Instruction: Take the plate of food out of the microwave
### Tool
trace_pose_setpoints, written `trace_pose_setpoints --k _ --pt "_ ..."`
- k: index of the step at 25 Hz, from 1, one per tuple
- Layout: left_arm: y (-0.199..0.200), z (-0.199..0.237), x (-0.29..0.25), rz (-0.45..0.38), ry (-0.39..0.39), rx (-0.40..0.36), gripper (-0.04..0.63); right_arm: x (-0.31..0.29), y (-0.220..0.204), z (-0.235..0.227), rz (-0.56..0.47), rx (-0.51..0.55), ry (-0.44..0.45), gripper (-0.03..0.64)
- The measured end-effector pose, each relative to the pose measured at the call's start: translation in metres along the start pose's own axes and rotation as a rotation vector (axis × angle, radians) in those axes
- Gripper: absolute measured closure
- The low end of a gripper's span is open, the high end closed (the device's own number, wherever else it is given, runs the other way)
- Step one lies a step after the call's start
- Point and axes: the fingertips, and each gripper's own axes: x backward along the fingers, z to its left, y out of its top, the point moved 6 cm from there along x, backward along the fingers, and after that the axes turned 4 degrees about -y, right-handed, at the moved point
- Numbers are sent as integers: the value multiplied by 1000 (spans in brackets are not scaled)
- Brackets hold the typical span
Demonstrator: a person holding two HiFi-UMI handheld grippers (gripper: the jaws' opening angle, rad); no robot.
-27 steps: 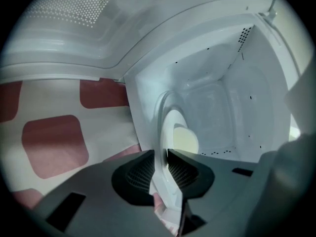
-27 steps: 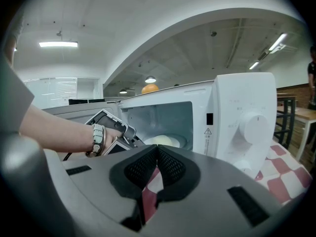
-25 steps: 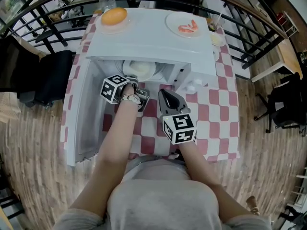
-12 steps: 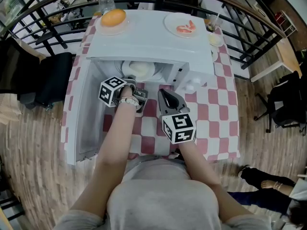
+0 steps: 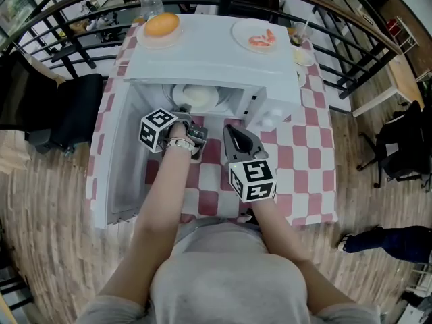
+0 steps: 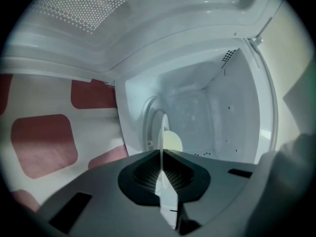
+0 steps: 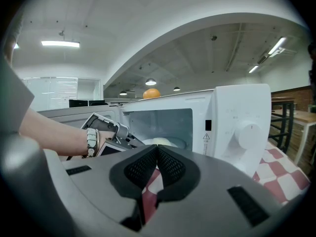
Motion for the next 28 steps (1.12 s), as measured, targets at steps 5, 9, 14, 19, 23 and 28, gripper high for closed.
trace_pose_setpoints --k 5,9,14,19,23,28 --pt "-2 2 4 3 -12 5 580 3 2 1 -7 2 0 594" --pt "-3 3 9 2 -36 10 580 6 4 4 -14 6 2 594" --pt "-7 4 17 -2 -72 13 580 10 6 6 -25 11 5 594" --pt "-11 7 28 -8 -99 17 580 14 10 10 -39 16 10 594" --pt "-12 8 36 -14 -118 17 580 17 12 13 -49 19 14 594" --pt "-17 7 48 -17 -158 28 579 22 13 15 -57 22 16 594"
